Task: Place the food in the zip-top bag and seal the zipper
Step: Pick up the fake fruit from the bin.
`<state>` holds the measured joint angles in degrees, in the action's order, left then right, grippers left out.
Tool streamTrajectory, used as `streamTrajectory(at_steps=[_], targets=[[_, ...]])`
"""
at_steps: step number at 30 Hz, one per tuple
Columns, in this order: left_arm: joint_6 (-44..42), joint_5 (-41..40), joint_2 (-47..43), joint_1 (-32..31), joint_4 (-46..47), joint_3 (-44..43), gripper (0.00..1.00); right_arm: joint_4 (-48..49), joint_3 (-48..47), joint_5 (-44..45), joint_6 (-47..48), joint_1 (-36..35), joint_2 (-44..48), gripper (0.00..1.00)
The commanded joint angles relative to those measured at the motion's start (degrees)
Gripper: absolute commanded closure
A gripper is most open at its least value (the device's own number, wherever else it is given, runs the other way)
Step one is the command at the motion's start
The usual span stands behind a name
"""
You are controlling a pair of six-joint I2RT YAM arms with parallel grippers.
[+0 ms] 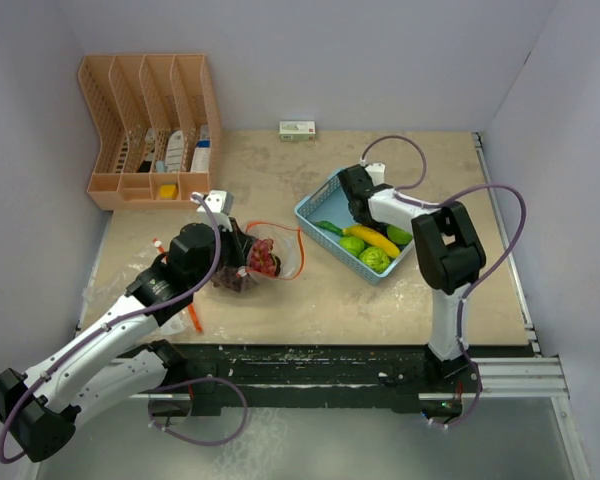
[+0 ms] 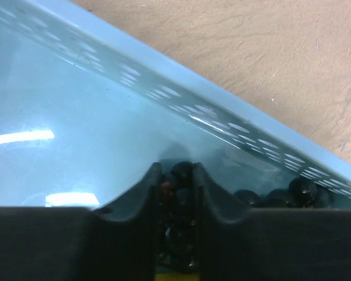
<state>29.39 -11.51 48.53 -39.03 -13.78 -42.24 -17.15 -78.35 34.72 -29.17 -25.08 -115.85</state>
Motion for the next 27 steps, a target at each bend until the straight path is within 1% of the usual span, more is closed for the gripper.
streamTrajectory(at_steps=[1,2,3,5,7,11,16,20,24,27], targets=[[0.0,-0.1,-0.1,0.3,3.6,0.3,1.0,-0.4,1.0,-2.5,-0.9,-0.1,1.2,0.84],[0.1,-0.1,0.0,0.3,3.6,0.3,1.0,-0.4,1.0,-3.0,-0.8,-0.1,2.2,0.91],[0.1,-0.1,-0.1,0.3,3.5,0.3,1.0,-0.3,1.0,-3.2,-0.7,-0.1,3.3,0.95],[0.1,-0.3,-0.1,0.3,3.4,0.2,1.0,0.1,1.0,-3.9,-0.4,0.0,6.0,1.0],[0.0,-0.6,-0.2,0.3,3.2,0.2,1.0,1.7,1.3,-4.3,0.7,-0.1,9.6,1.0],[0.1,-1.0,-0.3,0.3,2.9,0.1,1.0,3.6,2.4,-7.9,1.6,-0.1,17.2,1.0],[0.0,-1.2,-0.2,0.3,2.8,0.1,1.0,3.4,2.8,-12.0,2.7,-0.2,22.2,1.0],[-0.1,-1.1,0.1,0.4,3.2,0.1,1.0,5.0,3.3,-15.9,3.8,-0.5,26.1,1.0],[-0.1,-1.1,0.5,0.3,3.4,-0.2,1.0,6.9,4.3,-22.3,4.5,-0.5,30.6,1.0],[0.2,-1.1,1.4,0.3,3.3,-0.9,1.0,10.0,6.2,-29.4,5.2,-0.5,34.9,1.0]])
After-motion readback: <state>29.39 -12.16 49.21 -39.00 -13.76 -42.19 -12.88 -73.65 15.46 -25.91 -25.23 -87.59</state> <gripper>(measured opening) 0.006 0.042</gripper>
